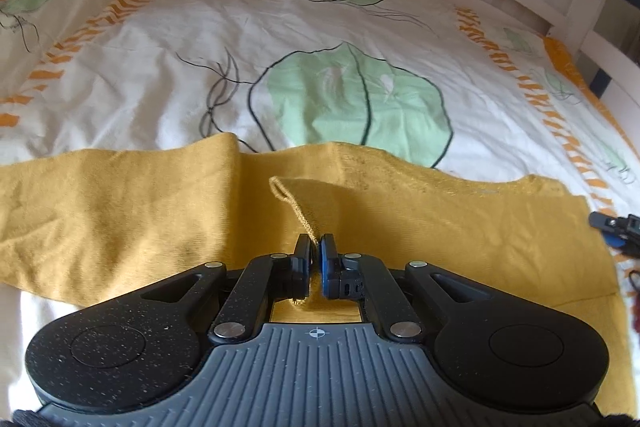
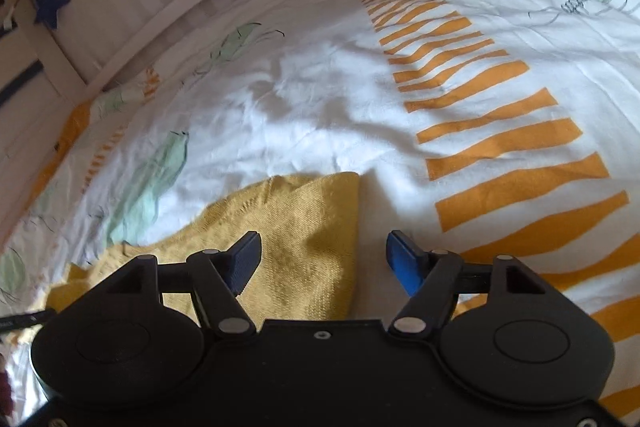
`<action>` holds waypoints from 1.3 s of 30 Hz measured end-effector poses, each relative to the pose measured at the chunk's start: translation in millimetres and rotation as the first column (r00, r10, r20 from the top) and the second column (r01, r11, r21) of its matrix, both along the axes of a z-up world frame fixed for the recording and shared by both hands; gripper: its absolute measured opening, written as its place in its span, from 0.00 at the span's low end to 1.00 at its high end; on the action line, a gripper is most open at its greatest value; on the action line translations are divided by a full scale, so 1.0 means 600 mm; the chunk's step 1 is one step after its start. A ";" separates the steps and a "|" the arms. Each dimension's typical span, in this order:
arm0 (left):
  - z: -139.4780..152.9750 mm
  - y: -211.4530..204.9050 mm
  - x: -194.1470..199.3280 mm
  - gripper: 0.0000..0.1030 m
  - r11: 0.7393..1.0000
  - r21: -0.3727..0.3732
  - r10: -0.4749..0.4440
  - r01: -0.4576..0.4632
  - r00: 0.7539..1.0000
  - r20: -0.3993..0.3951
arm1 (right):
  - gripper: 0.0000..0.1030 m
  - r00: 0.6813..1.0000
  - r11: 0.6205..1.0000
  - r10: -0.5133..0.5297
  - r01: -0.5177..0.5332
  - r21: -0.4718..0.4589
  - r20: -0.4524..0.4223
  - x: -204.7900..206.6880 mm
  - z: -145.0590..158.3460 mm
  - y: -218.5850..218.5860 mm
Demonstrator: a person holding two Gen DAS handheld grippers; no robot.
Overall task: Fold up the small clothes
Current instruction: 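Grasp the other sleeve cuff with the left gripper and lift it, then fold the held sleeve across the sweater body with the left gripper, then release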
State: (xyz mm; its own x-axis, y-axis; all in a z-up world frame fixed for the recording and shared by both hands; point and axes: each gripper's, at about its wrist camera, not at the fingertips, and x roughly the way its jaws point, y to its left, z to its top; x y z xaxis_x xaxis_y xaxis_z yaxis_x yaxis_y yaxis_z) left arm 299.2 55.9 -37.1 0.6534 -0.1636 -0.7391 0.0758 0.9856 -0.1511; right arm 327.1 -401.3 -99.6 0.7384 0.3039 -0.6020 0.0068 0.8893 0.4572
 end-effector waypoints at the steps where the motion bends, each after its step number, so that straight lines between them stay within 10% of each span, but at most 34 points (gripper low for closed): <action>1: -0.002 0.002 0.000 0.05 1.000 0.025 0.010 -0.010 1.000 0.000 | 0.67 1.000 1.000 -0.007 0.007 -0.025 -0.001 -0.001 0.000 0.001; 11: -0.003 0.059 -0.023 0.10 0.988 0.115 0.100 -0.102 0.995 0.025 | 0.70 0.998 0.980 -0.057 0.062 -0.188 0.031 -0.034 0.033 0.003; 21: 0.014 0.149 -0.082 0.65 0.987 0.034 0.153 -0.155 0.987 0.050 | 0.96 0.999 0.954 0.033 -0.031 -0.298 0.001 -0.092 0.033 0.066; 25: 0.011 0.206 -0.105 0.65 0.973 0.002 0.229 -0.229 0.973 0.030 | 0.99 0.998 0.933 -0.022 0.001 -0.361 -0.053 -0.095 0.011 0.068; 39: -0.006 0.447 -0.151 0.66 0.812 -0.183 0.562 -0.554 0.827 -0.013 | 0.99 0.988 0.964 0.125 -0.100 -0.248 0.086 -0.162 0.105 0.208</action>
State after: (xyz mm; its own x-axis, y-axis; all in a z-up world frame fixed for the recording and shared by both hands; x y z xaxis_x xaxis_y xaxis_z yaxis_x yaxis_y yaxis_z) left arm 208.8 324.4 -40.8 0.6992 0.1173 -0.7052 -0.4698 0.8189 -0.3297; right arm 230.2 -276.4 -36.6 0.7681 0.2430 -0.5924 -0.1349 0.9658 0.2213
